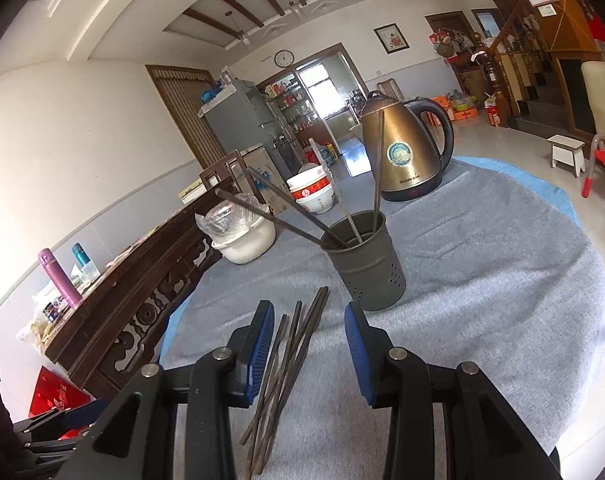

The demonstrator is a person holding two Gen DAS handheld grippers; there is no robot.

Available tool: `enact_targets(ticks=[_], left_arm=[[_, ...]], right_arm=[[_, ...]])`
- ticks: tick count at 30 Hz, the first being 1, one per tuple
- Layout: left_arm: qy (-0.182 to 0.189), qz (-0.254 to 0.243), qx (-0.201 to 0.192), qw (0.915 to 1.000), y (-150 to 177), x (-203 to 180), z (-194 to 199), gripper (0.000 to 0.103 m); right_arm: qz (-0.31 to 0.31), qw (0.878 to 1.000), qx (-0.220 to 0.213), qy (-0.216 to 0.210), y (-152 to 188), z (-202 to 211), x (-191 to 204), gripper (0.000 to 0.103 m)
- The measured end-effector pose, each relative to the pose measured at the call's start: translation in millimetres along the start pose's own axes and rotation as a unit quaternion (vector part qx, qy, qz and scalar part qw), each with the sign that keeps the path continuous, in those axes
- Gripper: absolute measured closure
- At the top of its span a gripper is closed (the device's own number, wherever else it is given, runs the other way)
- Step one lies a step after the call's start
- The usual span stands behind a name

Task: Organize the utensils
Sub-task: 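Withdraw both open tools from the cup and hold above the pile, then lower the right tool onto the remaining chopsticks and close on them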

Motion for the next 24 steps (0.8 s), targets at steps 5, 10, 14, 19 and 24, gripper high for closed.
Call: enact_targets(ticks=[5,10,14,19,24], left_arm=[[-0.005,0.009,0.014,0.9998,3,6,-9,0.038],[-0.011,0.022,0.036,0.9991,9,13,-21,0.038],[-0.010,0.028,0.053,0.9981,15,18,-30,0.038],[-0.011,0.042,0.074,0.9963,23,25,-44,0.038],[-0.008,0.062,0.101,0.9929,32,36,-62,0.038]], right_arm=[[0.014,1.000,0.020,-0.004,7,-6,7,0.062],[0.018,0.999,0.048,-0.005,16,-17,10,0.062],[0.027,0.997,0.076,0.000,24,-27,11,0.063],[0.029,0.993,0.116,-0.002,37,-44,14,0.063],[0.022,0.985,0.170,-0.001,50,-75,14,0.077]])
Point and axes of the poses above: each gripper's, at about its wrist camera, not at the fingertips, and z roughly against the way its jaws point, x to its left, y to its underside, the point moved 1 cm from there along -z, roughly the way its jaws point, and after that the axes turned 6 degrees about -x, right-handed, at the moved point
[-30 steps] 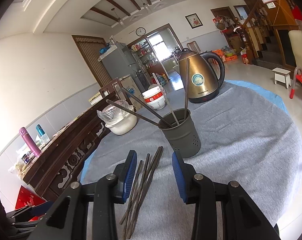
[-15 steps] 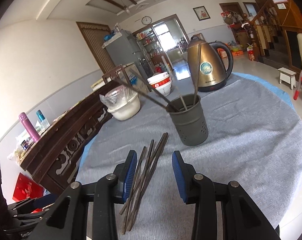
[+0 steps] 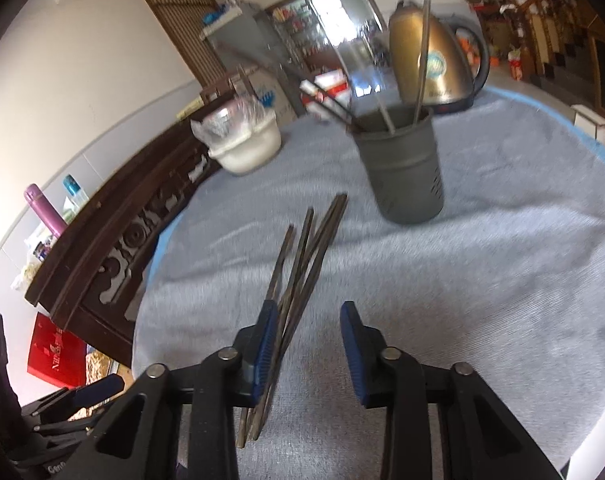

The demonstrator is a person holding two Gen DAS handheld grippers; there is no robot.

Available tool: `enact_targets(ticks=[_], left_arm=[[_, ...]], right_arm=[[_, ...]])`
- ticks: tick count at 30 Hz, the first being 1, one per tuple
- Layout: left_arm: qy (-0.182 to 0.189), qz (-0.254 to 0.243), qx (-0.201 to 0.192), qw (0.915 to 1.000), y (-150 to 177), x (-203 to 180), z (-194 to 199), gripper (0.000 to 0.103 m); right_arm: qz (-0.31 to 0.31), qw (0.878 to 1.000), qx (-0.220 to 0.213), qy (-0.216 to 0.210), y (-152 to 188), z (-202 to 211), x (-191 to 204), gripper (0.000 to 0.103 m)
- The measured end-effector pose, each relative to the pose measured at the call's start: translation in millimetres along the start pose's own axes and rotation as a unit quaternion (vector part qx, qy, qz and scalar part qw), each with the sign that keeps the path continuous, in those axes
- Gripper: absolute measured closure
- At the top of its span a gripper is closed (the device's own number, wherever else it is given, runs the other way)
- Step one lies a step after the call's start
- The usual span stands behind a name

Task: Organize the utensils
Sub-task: 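Lower the right tool onto the remaining chopsticks and close on them, then raise the right tool holding one dark chopstick off the cloth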

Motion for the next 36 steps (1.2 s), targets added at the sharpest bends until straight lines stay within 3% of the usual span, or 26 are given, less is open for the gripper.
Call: enact_targets(ticks=[4,11,20,36], left_arm=[[-0.003,0.009,0.013,0.9999,4,9,-13,0.038],[0.000,0.013,0.013,0.9998,1,20,-26,0.038],[0.017,0.002,0.013,0.9998,-10,19,-44,0.038],[0.002,0.003,0.017,0.9998,-22,15,-55,0.038]], right_arm=[[0.002,0.999,0.036,0.007,0,-31,5,0.082],[-0.048,0.997,0.058,0.015,-15,-71,-2,0.088],[-0.071,0.994,0.075,0.037,-27,-101,-5,0.089],[-0.001,0.993,0.096,0.075,-31,-107,6,0.093]])
Point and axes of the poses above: each gripper's, at about its wrist camera, not at the fingertips, and z roughly against the way its jaws point, x to its left, y to its underside, the point moved 1 cm from there along -z, roughly the way its jaws point, and after that the axes turned 6 degrees about -x, right-handed, at the moved point
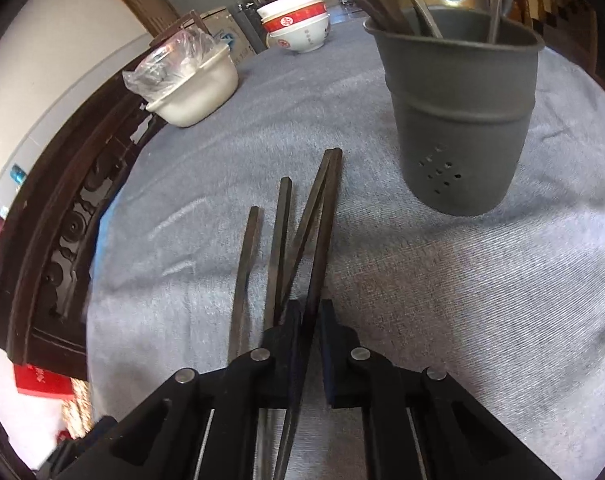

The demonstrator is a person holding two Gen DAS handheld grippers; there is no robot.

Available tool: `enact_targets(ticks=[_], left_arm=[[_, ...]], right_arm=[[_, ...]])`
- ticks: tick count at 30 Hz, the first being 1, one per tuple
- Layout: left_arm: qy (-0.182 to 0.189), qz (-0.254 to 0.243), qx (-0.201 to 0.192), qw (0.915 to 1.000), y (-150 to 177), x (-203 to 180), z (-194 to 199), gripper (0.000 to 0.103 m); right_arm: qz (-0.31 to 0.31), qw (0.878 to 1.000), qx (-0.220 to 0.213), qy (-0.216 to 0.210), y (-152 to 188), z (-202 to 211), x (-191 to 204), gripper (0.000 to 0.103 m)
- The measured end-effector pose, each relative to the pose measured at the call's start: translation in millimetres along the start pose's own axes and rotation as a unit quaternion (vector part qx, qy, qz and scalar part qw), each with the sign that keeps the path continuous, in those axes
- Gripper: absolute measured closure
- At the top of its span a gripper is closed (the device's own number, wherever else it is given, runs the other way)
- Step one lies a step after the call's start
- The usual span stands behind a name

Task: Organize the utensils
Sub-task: 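Raise the right tool holding one dark chopstick off the cloth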

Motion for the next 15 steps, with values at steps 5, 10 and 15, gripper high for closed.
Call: enact_targets(ticks=[5,10,15], left_arm=[[-0.009,-0.011,0.001,0.9999,0,-10,-2,0.038],[-0.018,-0.026,-0.001,0.9995,1,-21,-3,0.038],[-0.027,-0.043,-0.003,0.9987,1,-33,-4,0.038]], right_arm=[[0.028,1.000,0.008,0.011,3,8,-8,0.093],[0.040,0.999,0.017,0.003,8,19,-21,0.092],[0.057,0.998,0.025,-0.004,16,28,-29,0.093]])
Point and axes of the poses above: each gripper's, at about its wrist camera, not at the fingertips, and z roughly against the way its jaws point, x to its left, y to its underside, the point moved 1 cm from there along -z, roughly the way its jaws point, and after that the axes turned 6 degrees about -x, right-handed, at the moved point
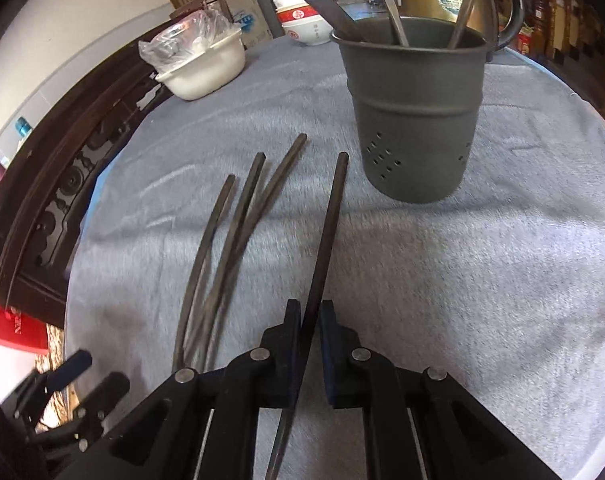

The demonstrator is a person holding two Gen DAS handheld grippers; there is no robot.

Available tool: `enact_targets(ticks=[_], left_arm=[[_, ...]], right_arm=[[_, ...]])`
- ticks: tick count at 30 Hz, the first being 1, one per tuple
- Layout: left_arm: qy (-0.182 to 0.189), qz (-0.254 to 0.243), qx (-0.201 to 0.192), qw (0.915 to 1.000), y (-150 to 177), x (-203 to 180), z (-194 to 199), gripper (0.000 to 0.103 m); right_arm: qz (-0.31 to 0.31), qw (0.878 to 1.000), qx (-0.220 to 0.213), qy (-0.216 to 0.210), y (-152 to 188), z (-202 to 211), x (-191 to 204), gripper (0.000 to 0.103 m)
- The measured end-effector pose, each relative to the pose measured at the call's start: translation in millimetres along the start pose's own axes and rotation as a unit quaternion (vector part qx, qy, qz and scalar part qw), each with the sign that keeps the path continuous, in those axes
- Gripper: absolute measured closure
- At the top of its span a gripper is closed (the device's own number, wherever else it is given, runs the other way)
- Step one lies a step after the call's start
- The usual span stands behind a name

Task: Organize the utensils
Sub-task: 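Raise the right tool holding one dark chopstick off the cloth, then close the left tool on the remaining chopsticks while the right tool holds its own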

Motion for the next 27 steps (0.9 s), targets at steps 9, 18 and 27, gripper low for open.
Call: enact_targets(ticks=[9,18,27], left_arm=[[-0.012,-0.015,0.004,0.9998,-3,-14,-6,0.038],[-0.012,-0.027,0.011,0.9995,-9,-25,-17,0.038],[0.042,-0.001,0.028,0.9987,-55,-25,-34,0.038]], right_arm=[[0.031,0.999,0.009,0.003,12,14,-17,0.093],[-0.005,0.999,0.016,-0.047,18,24,-49,0.092],[-0.027,0.996,0.011,-0.082,20,25,-60,0.094]])
Point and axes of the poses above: each gripper's, at about its wrist camera, not at the fingertips, and z roughly against the way its jaws point, x to its left, y to its underside, the point moved 1 cm from there along -z, roughly the way its jaws point, and after that the axes turned 6 degrees about -x, right-handed, at the moved point
